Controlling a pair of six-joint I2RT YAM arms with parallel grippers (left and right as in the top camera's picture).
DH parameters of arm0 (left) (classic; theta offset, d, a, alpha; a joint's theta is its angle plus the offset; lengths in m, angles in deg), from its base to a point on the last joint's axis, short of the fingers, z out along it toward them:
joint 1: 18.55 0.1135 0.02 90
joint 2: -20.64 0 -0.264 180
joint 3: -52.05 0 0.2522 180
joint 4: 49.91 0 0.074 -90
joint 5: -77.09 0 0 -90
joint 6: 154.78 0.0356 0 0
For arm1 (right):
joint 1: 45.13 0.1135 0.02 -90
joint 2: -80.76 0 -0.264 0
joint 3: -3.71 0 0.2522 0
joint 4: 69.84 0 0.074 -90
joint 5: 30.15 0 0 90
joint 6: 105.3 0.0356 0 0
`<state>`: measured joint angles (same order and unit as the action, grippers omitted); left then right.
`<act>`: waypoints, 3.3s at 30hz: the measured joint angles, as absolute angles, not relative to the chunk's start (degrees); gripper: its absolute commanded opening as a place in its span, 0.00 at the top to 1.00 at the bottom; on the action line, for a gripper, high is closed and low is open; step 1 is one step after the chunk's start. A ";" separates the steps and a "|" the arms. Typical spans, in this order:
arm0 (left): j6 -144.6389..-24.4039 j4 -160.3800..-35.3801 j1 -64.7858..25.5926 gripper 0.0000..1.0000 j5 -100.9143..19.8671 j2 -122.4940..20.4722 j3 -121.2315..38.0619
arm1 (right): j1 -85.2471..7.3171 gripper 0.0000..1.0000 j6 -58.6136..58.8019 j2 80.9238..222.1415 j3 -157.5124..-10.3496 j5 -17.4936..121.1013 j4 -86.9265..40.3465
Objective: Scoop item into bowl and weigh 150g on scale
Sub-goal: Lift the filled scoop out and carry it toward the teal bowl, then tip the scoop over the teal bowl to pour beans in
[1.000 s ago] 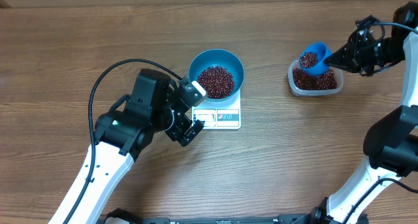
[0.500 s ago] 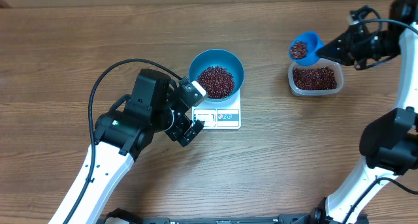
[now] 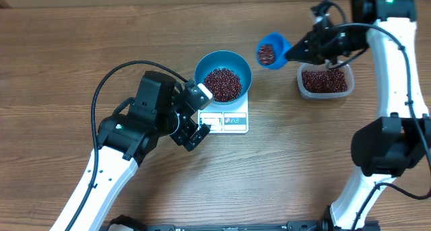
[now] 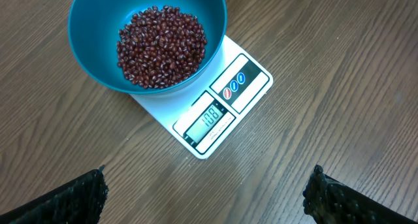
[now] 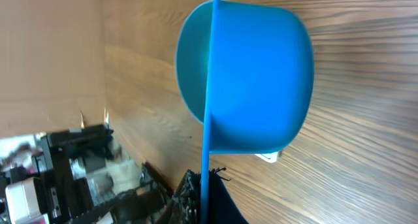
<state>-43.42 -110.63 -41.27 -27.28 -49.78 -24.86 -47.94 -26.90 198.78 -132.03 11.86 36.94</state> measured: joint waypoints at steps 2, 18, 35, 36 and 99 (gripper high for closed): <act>-43.42 -110.63 -41.27 0.00 -27.28 -49.78 -24.86 | -46.01 0.96 -26.90 198.78 -132.03 11.75 36.17; -43.42 -110.63 -41.27 0.01 -27.26 -49.78 -24.86 | -34.32 0.96 -19.07 198.78 -132.03 20.93 29.77; -43.42 -110.63 -41.27 0.00 -27.26 -49.78 -24.86 | -22.89 0.96 -8.87 198.78 -132.03 44.03 27.14; -43.44 -110.63 -41.27 0.00 -27.26 -49.78 -24.86 | -22.36 0.96 -8.47 198.78 -132.03 45.19 27.01; -43.42 -110.63 -41.27 0.01 -27.26 -49.78 -24.86 | -15.04 0.96 -6.48 198.78 -132.03 55.44 25.59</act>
